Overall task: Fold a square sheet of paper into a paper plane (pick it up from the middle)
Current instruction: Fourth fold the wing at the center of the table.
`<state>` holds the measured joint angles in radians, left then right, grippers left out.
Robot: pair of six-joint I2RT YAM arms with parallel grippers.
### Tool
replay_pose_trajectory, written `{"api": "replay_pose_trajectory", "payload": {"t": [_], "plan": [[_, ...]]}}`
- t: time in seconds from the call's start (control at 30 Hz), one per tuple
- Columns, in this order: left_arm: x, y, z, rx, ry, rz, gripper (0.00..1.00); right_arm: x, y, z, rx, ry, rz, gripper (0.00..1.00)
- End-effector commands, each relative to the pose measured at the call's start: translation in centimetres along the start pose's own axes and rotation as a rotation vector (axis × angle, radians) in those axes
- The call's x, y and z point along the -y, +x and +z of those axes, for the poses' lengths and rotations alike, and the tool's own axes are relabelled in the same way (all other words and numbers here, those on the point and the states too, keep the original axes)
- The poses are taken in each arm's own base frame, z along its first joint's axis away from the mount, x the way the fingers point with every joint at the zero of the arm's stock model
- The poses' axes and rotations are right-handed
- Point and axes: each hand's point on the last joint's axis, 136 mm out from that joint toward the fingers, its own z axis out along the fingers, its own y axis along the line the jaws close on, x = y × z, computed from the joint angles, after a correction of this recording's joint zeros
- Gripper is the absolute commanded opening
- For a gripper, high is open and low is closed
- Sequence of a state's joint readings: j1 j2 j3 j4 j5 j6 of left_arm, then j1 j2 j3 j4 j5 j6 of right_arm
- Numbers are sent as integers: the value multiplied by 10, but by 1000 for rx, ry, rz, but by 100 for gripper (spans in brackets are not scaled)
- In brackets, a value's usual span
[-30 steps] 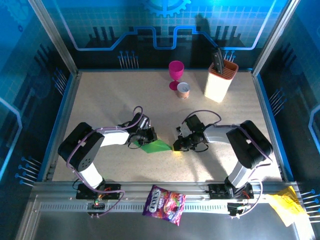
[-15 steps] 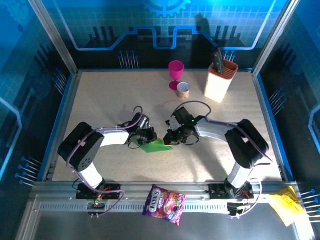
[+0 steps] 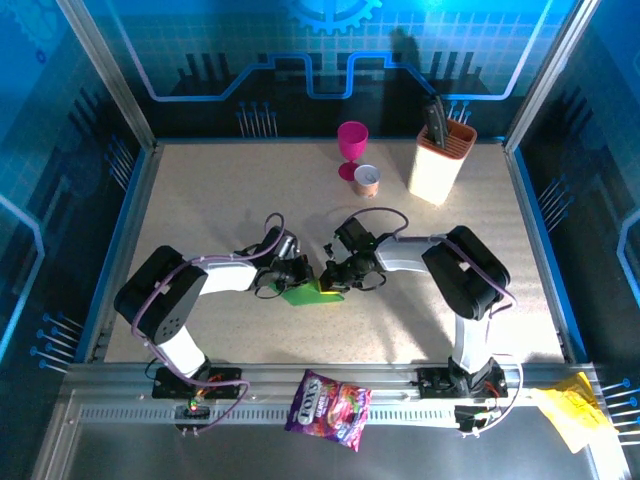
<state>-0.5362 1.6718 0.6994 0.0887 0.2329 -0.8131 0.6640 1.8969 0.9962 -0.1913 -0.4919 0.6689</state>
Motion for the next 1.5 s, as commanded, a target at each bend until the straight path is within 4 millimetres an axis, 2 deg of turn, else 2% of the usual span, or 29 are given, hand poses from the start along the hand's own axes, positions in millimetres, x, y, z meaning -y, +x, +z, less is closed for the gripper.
{"api": "replay_pose_trajectory", "payload": {"t": [0.0, 0.13, 0.4, 0.77, 0.83, 0.93, 1.03, 1.17, 1.3, 1.47], "plan": [[-69, 14, -4, -16, -223, -100, 0, 65, 42, 10, -103, 195, 158, 0], [-76, 8, -8, -1, -223, -126, 0, 80, 51, 9, -122, 224, 210, 0], [-90, -4, -21, 36, -231, -172, 0, 96, 63, 13, -165, 270, 246, 0], [-132, -18, -48, 107, -269, -308, 0, 99, 68, 17, -180, 280, 262, 0], [-132, -22, -55, 129, -257, -322, 0, 99, 68, 17, -180, 279, 262, 0], [-121, -30, -70, 172, -221, -329, 0, 101, 70, 17, -188, 285, 266, 0], [-97, -37, -89, 230, -140, -352, 0, 102, 72, 18, -200, 286, 274, 0], [-52, -30, -104, 280, -33, -355, 0, 104, 75, 20, -210, 288, 278, 0], [-12, -12, -91, 258, 37, -337, 0, 106, 78, 22, -227, 294, 289, 0], [14, 7, -55, 217, 80, -338, 0, 110, 83, 24, -245, 298, 298, 0]]}}
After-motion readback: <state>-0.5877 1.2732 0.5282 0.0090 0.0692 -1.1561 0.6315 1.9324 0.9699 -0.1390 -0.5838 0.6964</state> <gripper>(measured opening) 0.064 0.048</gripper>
